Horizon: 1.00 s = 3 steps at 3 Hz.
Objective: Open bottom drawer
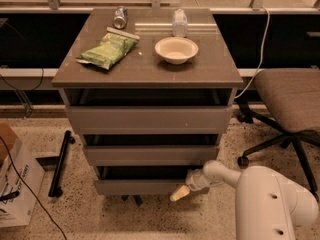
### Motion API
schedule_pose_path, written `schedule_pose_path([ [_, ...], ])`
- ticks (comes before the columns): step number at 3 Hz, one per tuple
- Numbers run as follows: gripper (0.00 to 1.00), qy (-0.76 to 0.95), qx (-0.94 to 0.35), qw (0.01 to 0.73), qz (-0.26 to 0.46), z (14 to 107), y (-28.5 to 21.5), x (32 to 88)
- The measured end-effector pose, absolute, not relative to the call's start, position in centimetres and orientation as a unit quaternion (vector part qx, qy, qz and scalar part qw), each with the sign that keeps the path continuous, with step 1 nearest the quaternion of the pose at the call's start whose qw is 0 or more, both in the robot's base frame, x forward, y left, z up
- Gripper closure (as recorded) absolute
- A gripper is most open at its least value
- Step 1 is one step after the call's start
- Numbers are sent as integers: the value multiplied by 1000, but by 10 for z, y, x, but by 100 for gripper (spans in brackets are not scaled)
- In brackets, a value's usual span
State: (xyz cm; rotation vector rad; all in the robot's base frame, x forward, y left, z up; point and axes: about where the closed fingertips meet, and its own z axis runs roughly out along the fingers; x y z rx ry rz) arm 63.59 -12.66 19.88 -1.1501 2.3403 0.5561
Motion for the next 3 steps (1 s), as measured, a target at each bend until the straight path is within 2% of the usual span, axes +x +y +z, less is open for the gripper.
schedule_pose_path([
  [1,0,848,-443,218,194,193,-121,633],
  [3,0,811,-545,127,171,171,-126,610],
])
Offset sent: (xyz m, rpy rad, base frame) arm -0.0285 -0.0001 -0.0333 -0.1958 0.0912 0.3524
